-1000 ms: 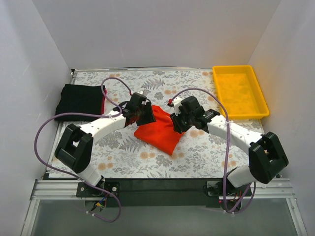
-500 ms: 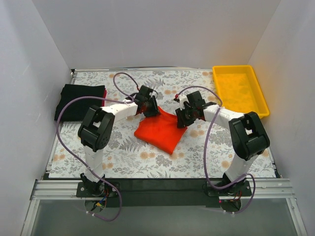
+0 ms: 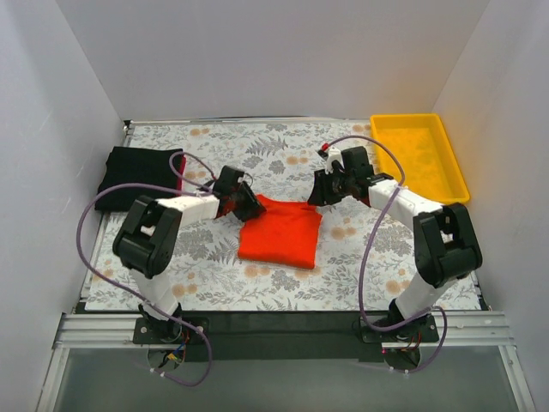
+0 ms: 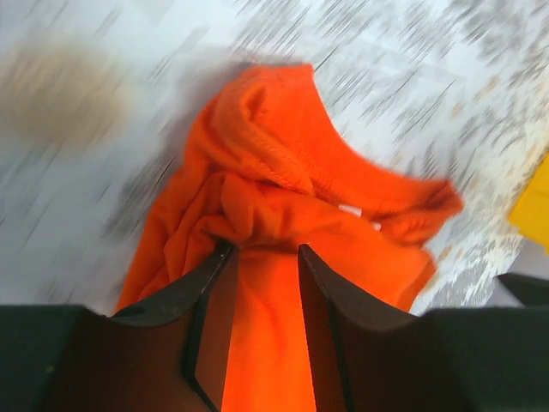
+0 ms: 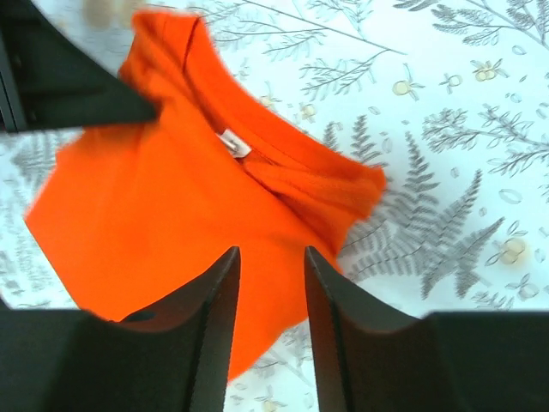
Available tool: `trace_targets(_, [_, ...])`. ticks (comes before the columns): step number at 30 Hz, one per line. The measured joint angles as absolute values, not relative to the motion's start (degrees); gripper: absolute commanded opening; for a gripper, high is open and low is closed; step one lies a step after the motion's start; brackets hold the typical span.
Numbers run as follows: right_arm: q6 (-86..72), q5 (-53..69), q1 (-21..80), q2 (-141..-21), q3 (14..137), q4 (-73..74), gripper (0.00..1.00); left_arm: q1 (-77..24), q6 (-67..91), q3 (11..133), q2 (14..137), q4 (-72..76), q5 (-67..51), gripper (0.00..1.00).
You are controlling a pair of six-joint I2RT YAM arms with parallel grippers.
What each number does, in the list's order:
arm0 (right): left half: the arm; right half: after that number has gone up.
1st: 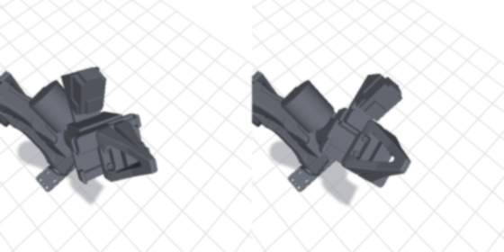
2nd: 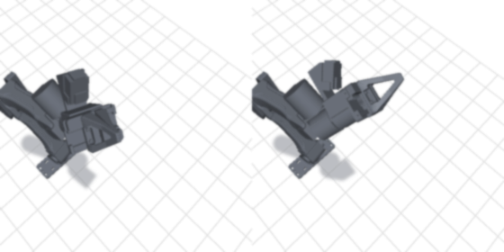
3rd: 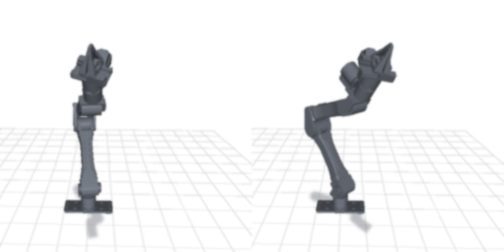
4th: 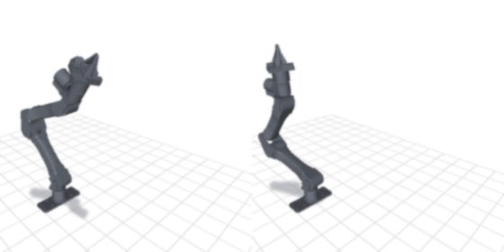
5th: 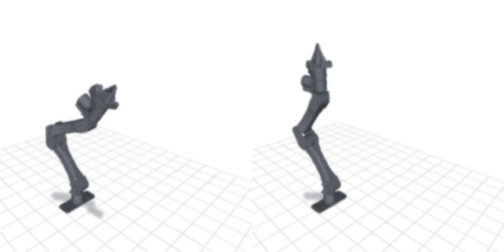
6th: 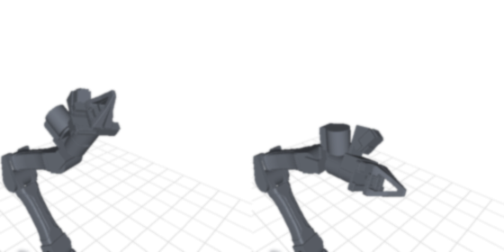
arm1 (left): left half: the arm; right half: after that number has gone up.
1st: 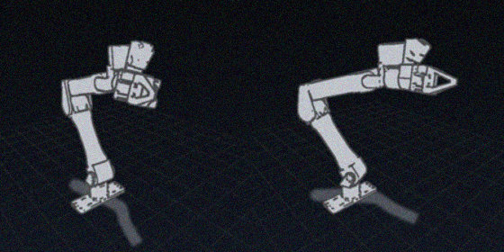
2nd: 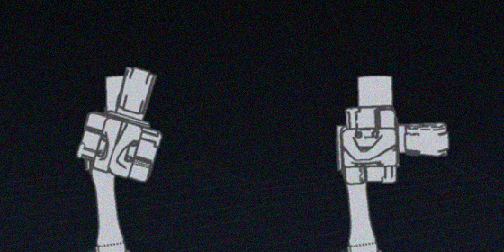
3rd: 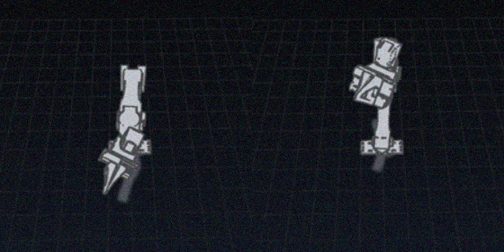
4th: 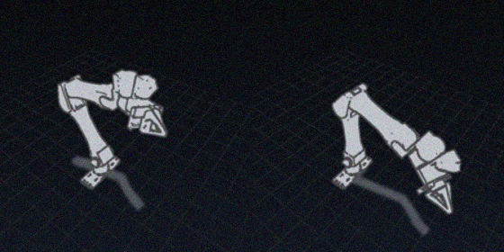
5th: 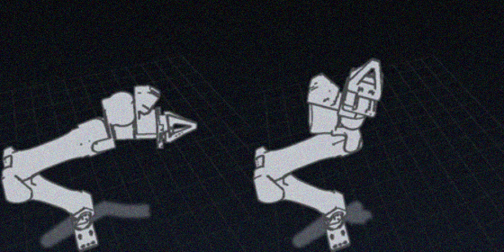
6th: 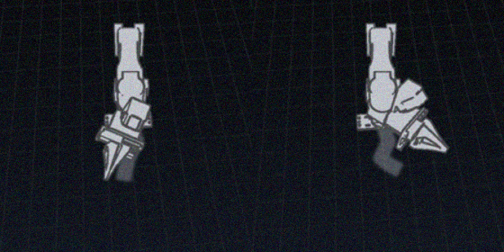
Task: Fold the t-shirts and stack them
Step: Fold the tshirt
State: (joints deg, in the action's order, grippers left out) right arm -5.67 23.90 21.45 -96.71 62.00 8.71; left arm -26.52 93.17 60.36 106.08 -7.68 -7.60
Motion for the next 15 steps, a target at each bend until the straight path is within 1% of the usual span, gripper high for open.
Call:
trace_targets(1, [-6.4, 24.5, 21.5, -95.0, 60.6, 7.7, 0.42, -26.5, 94.8, 56.5, 102.9, -7.6, -7.6, 0.39])
trace_targets(2, [-7.4, 24.8, 21.5, -93.1, 59.0, 6.9, 0.43, -26.5, 96.2, 52.9, 99.7, -7.7, -7.6, 0.41])
trace_targets(3, [-8.0, 25.0, 21.5, -91.4, 57.4, 6.4, 0.45, -26.5, 97.0, 50.1, 96.8, -8.3, -7.6, 0.47])
trace_targets(4, [-8.8, 25.1, 21.5, -90.0, 56.1, 5.8, 0.47, -26.5, 97.4, 48.3, 94.1, -9.5, -7.2, 0.51])
trace_targets(7, [-9.9, 25.2, 21.2, -88.0, 52.8, 4.7, 0.47, -26.5, 95.9, 47.4, 88.9, -11.8, -6.2, 0.6])
trace_targets(10, [-10.1, 26.1, 20.4, -88.8, 51.5, 4.5, 0.47, -26.5, 91.7, 48.2, 84.7, -12.8, -4.0, 0.62])
trace_targets(12, [-9.8, 27.4, 19.6, -90.3, 51.5, 4.2, 0.45, -26.5, 88.2, 48.6, 82.7, -13.1, -1.9, 0.62])
trace_targets(15, [-8.8, 30.1, 18.9, -94.0, 52.1, 4.1, 0.44, -26.5, 82.4, 48.6, 81.9, -13.7, 0.6, 0.62])
